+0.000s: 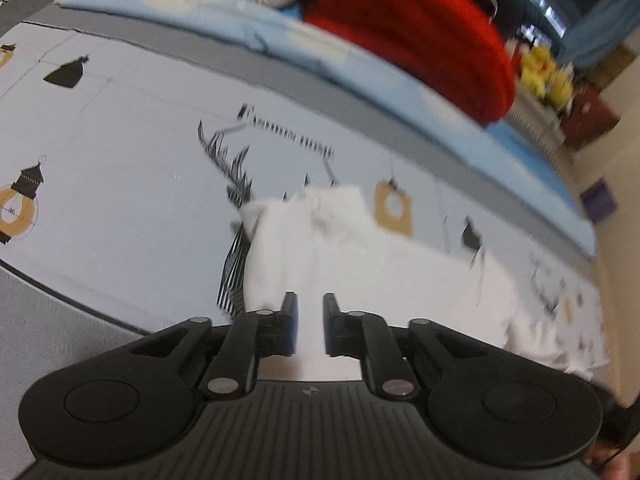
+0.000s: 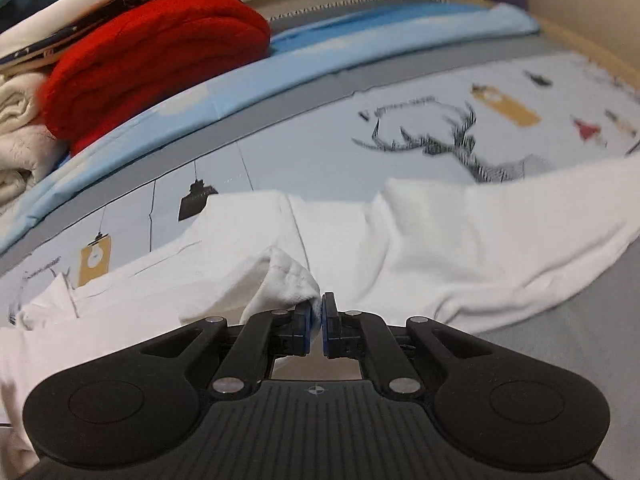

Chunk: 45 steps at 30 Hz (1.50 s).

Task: Fold small clothes

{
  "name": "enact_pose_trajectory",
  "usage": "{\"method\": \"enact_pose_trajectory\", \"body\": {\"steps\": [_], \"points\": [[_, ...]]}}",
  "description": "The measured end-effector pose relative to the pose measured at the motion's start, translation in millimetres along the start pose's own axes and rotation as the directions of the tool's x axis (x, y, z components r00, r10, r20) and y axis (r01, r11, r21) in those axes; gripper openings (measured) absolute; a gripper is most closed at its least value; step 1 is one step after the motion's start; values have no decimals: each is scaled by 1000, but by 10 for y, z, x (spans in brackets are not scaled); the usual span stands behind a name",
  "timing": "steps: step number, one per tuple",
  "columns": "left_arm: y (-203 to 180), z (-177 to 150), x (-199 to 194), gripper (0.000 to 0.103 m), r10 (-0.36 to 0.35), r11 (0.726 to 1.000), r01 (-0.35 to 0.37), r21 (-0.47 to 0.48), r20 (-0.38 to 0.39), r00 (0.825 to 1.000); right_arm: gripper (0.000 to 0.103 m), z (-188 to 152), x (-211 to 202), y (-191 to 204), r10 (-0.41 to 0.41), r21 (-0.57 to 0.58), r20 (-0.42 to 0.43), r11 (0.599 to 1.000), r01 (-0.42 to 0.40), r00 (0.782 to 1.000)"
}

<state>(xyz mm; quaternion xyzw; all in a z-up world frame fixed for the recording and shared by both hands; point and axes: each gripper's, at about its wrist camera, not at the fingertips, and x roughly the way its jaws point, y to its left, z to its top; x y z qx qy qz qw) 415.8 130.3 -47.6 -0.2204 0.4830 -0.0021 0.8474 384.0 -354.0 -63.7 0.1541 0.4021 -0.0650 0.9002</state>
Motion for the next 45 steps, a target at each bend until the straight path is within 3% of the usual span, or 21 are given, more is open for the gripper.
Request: {"method": "enact_pose_trajectory", "body": {"steps": [3,5,6,8,10,14,16,18,20,23,25,26,29,31,34,37,39,42,45], "points": [[-27,-8,22,18,11,1000,-10,14,-6,1000,4,-1,-139,-57,108,79,48,991,-112,993],[-23,-5,61,18,6,1000,-6,18,-6,1000,4,26,-201,-270,233,272,110,928,-255,966],[-26,-7,61,19,8,1000,-8,21,-7,1000,4,44,-165,-353,229,348,101,904,-250,968],[-34,10,98,22,23,999,-22,31,-13,1000,6,-23,27,-503,102,433,-37,898,-76,994],[-21,3,117,23,44,999,-43,32,-15,999,7,-136,193,-622,55,474,-137,880,17,989],[35,16,119,27,72,997,-72,4,-6,997,10,-88,165,-482,39,398,-127,917,15,991],[67,15,122,28,88,996,-88,-6,-3,996,25,-35,141,-430,38,383,-106,924,5,994],[95,19,123,30,107,994,-107,-15,-3,994,25,-35,153,-441,30,386,-112,922,16,993],[112,24,126,30,117,993,-117,-16,-4,993,4,-48,145,-446,30,395,-116,918,19,993],[123,27,124,30,119,993,-119,-21,-2,993,3,20,4,-437,38,379,11,925,-39,999],[125,22,125,30,122,992,-122,-21,-1,992,3,76,-181,-357,58,338,142,936,-103,988],[125,20,127,30,124,992,-124,-21,-2,992,3,53,-213,-367,46,333,155,938,-97,987],[126,12,138,30,126,992,-126,-18,-6,992,9,16,21,-457,-59,369,-12,927,59,998],[131,10,151,30,127,992,-127,-21,-8,992,9,-60,163,-524,-129,367,-119,916,164,984],[151,9,160,30,115,992,-115,-46,2,993,13,-23,81,-462,-156,339,-75,925,172,985],[181,20,173,39,92,992,-91,-85,15,996,23,61,-116,-335,-202,277,45,943,182,978],[193,35,197,41,91,991,-88,-102,25,996,23,86,-184,-292,-223,266,92,945,191,970],[195,70,274,41,91,990,-88,-114,19,996,23,132,-241,-291,-216,281,114,943,176,970],[196,109,334,49,91,989,-88,-116,26,995,23,133,-242,-252,-163,272,119,954,126,979]]}}
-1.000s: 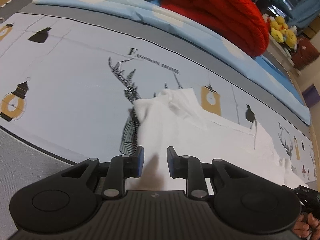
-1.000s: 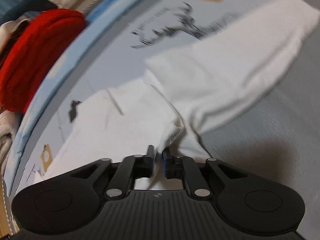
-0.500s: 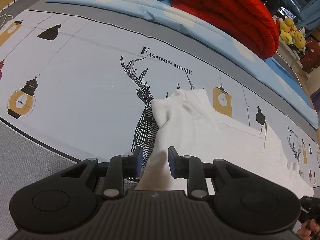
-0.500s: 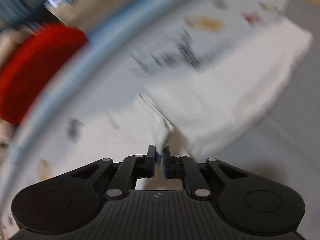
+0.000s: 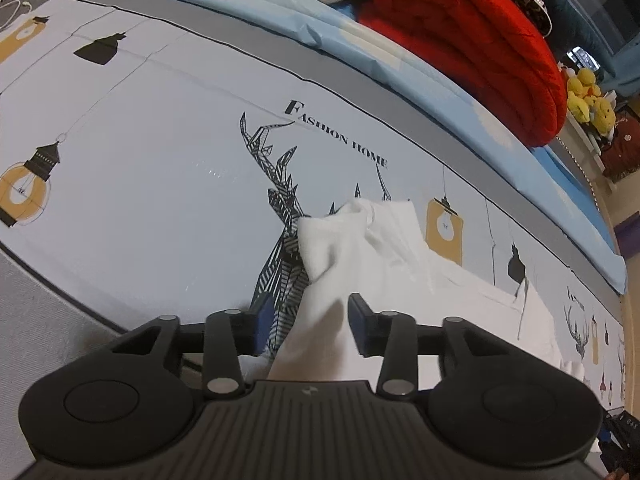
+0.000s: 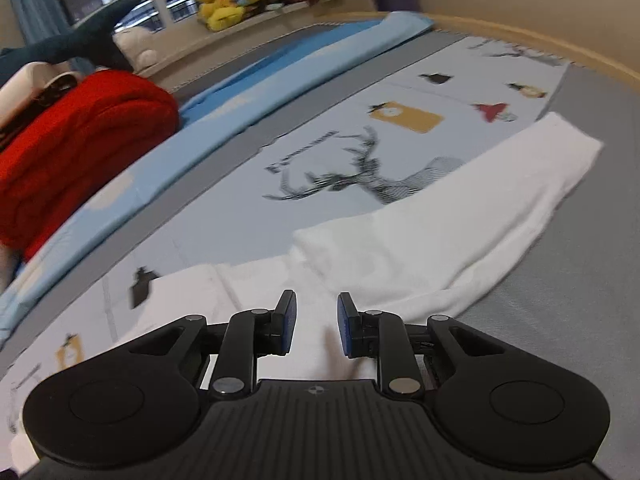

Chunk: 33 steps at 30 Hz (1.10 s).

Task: Fold small clothes

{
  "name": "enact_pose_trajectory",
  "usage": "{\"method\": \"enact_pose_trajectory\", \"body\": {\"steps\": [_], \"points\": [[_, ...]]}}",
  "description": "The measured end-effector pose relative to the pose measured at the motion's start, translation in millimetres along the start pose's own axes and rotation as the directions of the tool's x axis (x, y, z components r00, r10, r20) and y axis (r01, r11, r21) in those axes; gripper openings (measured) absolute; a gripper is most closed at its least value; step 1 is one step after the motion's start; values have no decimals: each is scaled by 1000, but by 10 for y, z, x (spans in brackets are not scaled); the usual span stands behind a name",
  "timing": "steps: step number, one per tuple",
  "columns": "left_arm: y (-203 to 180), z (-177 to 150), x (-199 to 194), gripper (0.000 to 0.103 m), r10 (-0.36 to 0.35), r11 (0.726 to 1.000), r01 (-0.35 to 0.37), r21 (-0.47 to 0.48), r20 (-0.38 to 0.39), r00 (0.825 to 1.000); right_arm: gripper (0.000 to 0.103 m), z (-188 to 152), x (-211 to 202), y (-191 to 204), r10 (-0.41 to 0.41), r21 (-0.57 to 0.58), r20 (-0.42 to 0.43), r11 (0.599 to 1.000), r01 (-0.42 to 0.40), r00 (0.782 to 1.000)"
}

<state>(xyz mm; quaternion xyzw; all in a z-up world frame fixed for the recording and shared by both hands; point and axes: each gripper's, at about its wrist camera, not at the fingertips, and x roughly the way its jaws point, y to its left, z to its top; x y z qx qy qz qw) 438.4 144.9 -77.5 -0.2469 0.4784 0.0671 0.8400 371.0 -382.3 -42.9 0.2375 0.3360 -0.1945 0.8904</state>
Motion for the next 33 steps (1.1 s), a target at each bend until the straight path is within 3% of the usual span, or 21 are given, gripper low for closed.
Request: {"method": "enact_pose_trajectory", "body": {"steps": [8,18,20,22,24,27,29,31,33], "points": [[-23,64,216,51,9,1000,-9,-8,-18,1000,23,-88,209,197,77,-50,-125,995,-84,989],[-59,139,379,49,22,1000,-21,13,-23,999,23,-130,371,391,86,-101,-176,989,-105,981],[-88,144,388,9,22,999,-21,47,-23,999,23,-137,404,407,79,-105,-188,989,-100,979],[-135,161,296,9,69,994,-74,85,51,996,23,-141,427,421,76,-105,-196,990,-98,978],[-233,176,188,8,143,973,-165,164,139,980,23,-141,432,447,78,-109,-197,989,-101,977],[-261,177,157,13,167,965,-192,180,143,975,23,-134,426,471,82,-116,-195,988,-106,977],[-336,150,92,20,214,944,-249,218,173,961,23,-141,435,462,76,-115,-207,988,-102,975],[-426,121,-15,26,208,936,-256,240,207,956,23,-152,462,437,57,-118,-223,989,-85,973],[-490,76,-134,26,145,953,-190,237,196,970,23,-164,498,391,31,-116,-237,991,-60,971]]}}
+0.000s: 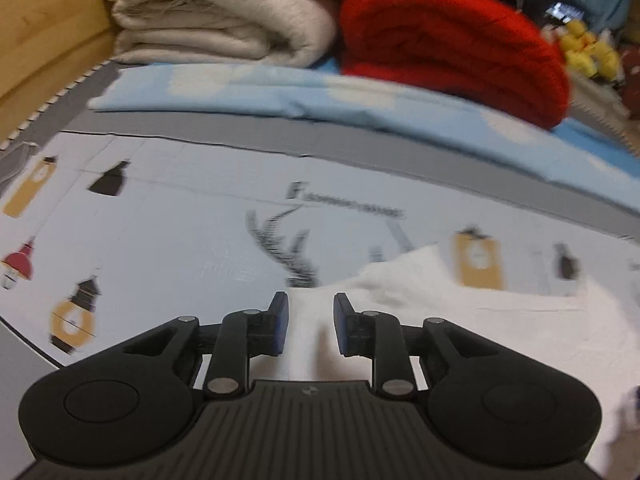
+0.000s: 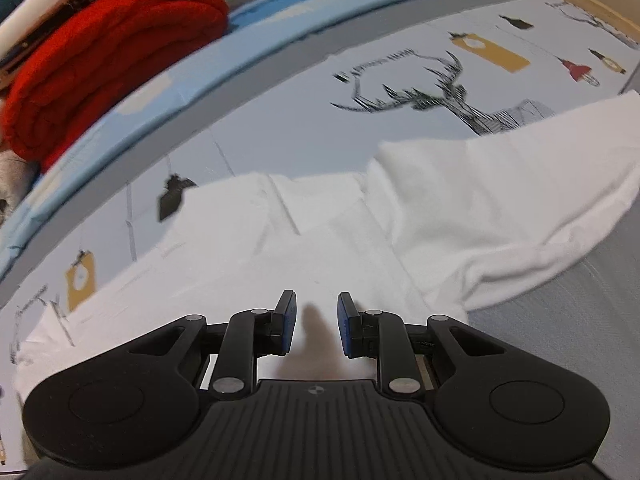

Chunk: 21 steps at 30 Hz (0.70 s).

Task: Fold small clothes

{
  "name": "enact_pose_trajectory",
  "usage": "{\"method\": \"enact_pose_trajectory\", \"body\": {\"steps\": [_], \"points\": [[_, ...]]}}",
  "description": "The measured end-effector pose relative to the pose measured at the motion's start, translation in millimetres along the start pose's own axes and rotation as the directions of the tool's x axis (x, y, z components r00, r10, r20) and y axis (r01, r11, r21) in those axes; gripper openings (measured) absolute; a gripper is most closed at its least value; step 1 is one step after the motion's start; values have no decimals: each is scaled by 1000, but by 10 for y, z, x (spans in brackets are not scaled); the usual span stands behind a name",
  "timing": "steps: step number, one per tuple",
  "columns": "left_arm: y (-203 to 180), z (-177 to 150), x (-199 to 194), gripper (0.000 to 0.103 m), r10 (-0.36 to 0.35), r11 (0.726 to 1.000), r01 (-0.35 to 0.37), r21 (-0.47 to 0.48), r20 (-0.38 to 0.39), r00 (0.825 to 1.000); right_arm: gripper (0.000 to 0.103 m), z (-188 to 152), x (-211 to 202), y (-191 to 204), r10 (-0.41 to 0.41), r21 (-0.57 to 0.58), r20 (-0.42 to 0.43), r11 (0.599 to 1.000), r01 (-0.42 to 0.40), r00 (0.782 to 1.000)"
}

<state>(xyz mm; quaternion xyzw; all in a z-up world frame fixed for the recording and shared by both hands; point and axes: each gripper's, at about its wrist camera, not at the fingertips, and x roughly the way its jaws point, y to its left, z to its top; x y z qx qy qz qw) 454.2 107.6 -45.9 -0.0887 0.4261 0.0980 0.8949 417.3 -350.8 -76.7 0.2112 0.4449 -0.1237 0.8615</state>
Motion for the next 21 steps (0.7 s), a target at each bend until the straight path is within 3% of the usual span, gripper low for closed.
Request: {"method": "enact_pose_trajectory", "body": {"steps": [3,5,10,12,16,20,21], "points": [[-40,-100,-44,27,-111,993,108,-51,-59,992,23,4,59,-92,-25,16,-19,1000,25,1000],[-50,-206,28,27,-139,989,129,-77,-134,981,23,10,109,-169,-35,29,-34,999,36,999],[44,-484,278,26,-57,998,43,-54,-301,952,23,34,91,-234,-29,28,-28,999,30,999],[115,-515,275,25,-62,996,40,-75,-305,950,23,47,58,-240,-34,31,-23,999,35,999],[97,-499,24,29,-89,995,74,-71,-231,969,24,83,-80,-243,-22,38,17,999,22,1000],[188,-726,179,29,-75,995,48,-91,-325,943,24,84,-186,-255,-4,33,30,999,3,1000],[191,-729,140,29,-73,995,48,-86,-310,948,24,75,-208,-268,-6,37,28,999,5,1000]]}}
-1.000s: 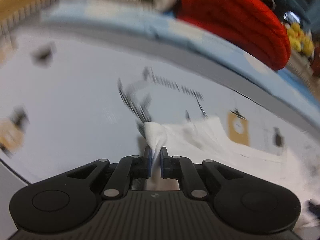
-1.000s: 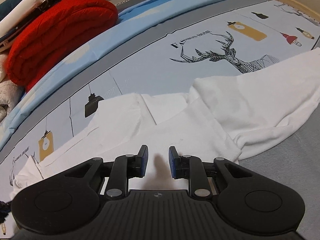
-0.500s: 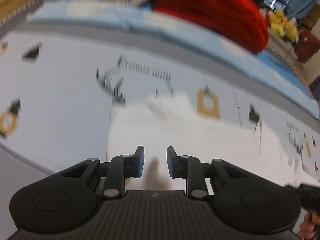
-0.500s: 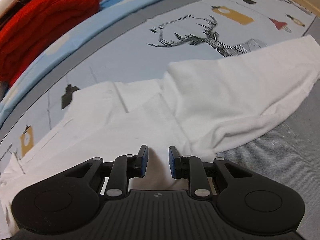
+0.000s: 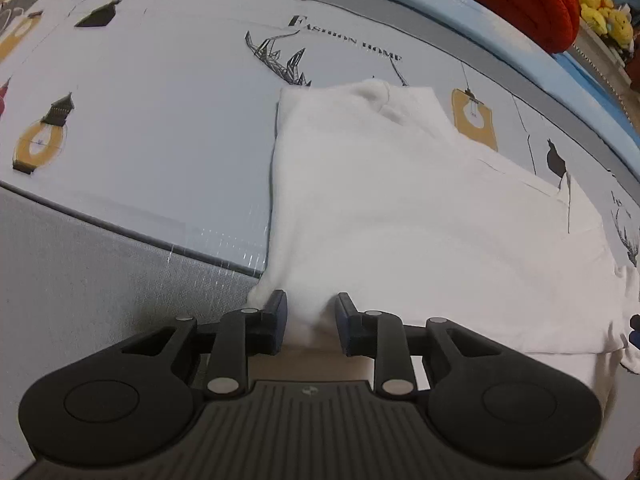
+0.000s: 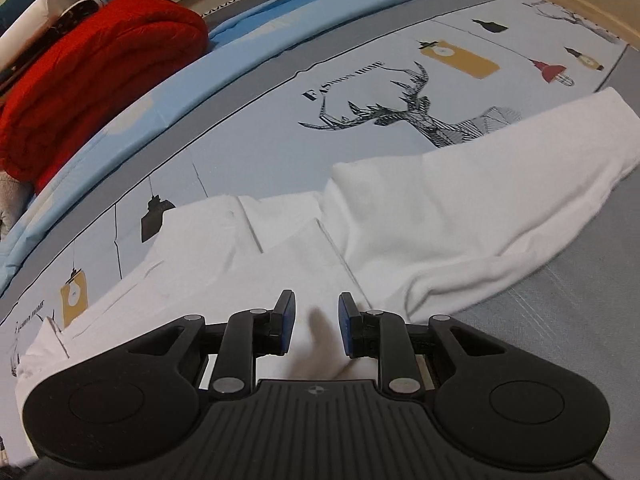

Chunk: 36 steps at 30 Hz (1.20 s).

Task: Fold small clothes

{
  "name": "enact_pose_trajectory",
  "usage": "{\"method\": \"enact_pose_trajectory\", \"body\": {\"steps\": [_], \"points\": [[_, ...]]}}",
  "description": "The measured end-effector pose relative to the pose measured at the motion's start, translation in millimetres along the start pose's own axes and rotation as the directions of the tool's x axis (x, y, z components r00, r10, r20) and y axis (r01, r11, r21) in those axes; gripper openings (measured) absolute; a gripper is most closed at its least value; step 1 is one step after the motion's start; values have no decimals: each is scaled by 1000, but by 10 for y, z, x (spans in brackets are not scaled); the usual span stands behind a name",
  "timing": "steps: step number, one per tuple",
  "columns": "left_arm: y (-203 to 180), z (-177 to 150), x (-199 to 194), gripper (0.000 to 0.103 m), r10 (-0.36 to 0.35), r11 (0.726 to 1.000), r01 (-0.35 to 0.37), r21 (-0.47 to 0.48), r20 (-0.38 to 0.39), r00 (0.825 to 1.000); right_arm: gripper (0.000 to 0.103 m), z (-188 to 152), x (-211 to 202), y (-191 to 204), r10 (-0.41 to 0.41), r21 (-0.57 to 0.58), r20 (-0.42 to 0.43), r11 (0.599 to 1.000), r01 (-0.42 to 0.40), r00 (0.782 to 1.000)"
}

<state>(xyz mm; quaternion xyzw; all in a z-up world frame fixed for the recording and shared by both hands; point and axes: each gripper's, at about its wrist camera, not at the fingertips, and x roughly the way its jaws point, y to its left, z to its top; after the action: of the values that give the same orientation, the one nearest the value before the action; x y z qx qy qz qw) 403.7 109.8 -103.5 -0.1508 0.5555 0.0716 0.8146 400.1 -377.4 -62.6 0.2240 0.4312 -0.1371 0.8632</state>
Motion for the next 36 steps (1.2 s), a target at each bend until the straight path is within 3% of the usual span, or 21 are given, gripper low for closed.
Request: {"method": "enact_pose_trajectory", "body": {"steps": [3,6,10,15,19,24,30,36], "points": [[-131,-46,-295,31,36,997,-42,59,95,995,24,-4,-95,-65,6,14,1,1000,-6,1000],[-306,-147,-611,45,8,992,-35,125,213,977,25,33,-246,-141,15,10,34,1000,-15,999],[-472,-260,-713,46,-26,988,-16,154,272,962,35,131,-430,-362,10,14,94,1000,-11,996],[-605,-315,-819,46,-89,981,32,190,300,950,36,285,-532,-863,-34,75,127,997,25,991],[-702,-340,-839,63,-116,969,35,246,326,938,36,385,-580,-1233,-81,104,149,992,65,986],[-830,-353,-716,64,-114,950,13,312,305,945,37,463,-573,-1526,-98,120,161,990,79,982],[-820,-251,-623,65,-123,953,31,302,290,949,47,523,-367,-1843,-92,204,96,976,71,991],[-862,-183,-527,66,-124,950,35,309,274,954,48,536,-126,-2203,-112,322,12,941,102,994]]}}
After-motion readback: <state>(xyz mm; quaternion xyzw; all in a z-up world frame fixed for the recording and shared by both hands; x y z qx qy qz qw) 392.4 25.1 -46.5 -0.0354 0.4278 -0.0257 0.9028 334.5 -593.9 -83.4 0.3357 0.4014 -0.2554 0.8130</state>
